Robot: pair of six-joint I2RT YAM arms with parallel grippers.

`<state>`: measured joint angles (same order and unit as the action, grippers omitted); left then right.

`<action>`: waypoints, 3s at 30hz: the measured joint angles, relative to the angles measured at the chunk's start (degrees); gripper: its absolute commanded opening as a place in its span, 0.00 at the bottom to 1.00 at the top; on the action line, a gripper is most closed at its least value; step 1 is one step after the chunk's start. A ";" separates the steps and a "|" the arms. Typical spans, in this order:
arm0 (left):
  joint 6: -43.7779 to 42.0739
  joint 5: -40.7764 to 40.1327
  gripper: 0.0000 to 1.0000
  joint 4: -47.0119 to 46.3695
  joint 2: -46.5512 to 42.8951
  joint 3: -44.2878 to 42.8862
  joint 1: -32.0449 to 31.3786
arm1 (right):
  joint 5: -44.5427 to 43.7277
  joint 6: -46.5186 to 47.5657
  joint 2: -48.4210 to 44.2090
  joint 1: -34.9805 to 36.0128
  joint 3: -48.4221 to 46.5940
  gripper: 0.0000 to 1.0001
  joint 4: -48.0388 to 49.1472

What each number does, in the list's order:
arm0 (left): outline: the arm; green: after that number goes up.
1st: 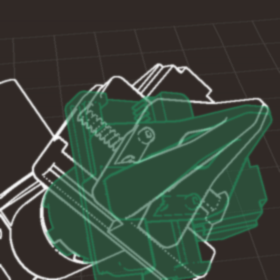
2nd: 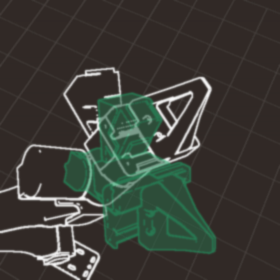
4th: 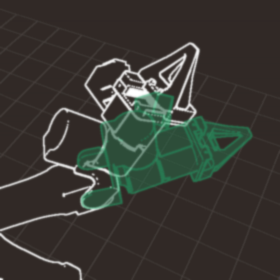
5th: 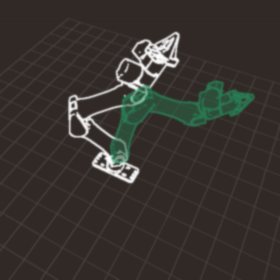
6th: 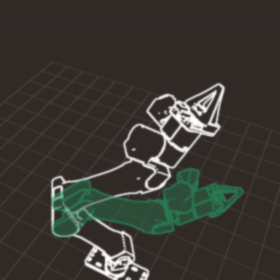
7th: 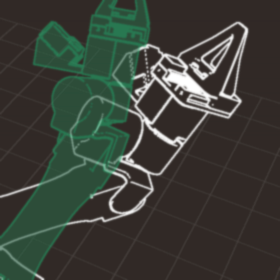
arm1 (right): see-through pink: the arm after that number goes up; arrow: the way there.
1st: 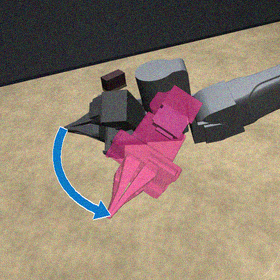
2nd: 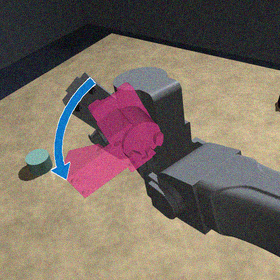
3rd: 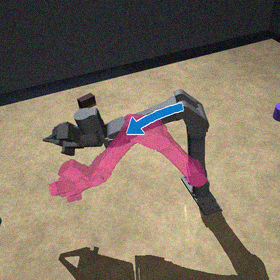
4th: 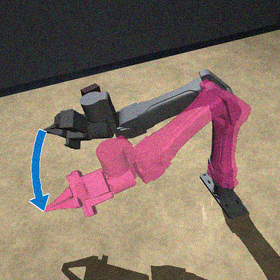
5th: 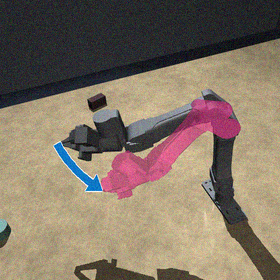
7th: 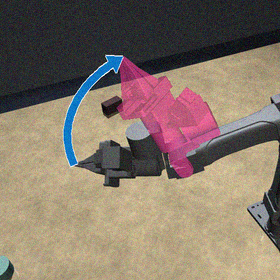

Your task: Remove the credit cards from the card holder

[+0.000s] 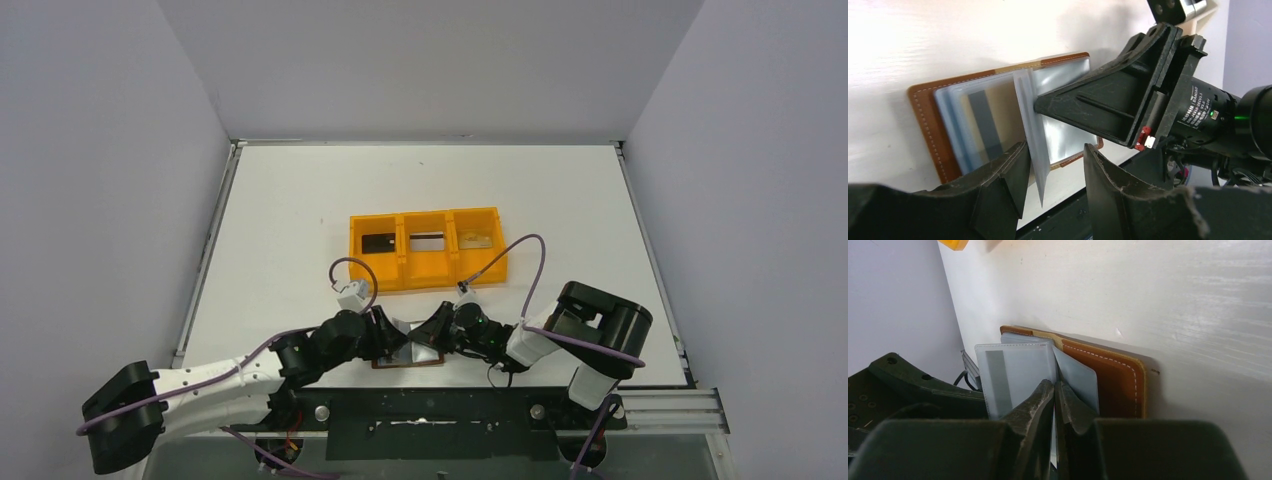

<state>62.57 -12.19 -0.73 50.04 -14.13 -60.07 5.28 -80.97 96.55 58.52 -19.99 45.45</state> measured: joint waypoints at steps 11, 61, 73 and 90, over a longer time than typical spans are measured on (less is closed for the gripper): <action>-2.64 5.07 0.42 -6.67 7.06 -1.36 0.00 | 0.04 6.21 -8.37 -0.04 2.47 0.34 -4.33; -0.20 -2.60 0.47 2.58 3.02 -5.11 -0.09 | -13.79 22.51 -27.61 6.08 -10.38 0.18 -45.64; -1.86 1.53 0.47 -1.97 8.04 -5.11 -0.09 | -12.94 21.68 -22.84 3.69 -10.32 0.19 -49.35; -3.37 4.57 0.46 -6.19 17.94 -7.19 0.17 | -12.35 14.97 -20.17 2.62 -4.96 0.11 -41.31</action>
<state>59.20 -7.62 -6.92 67.99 -21.32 -59.90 -7.07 -66.00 76.38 61.14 -24.95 4.14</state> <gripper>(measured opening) 0.472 0.126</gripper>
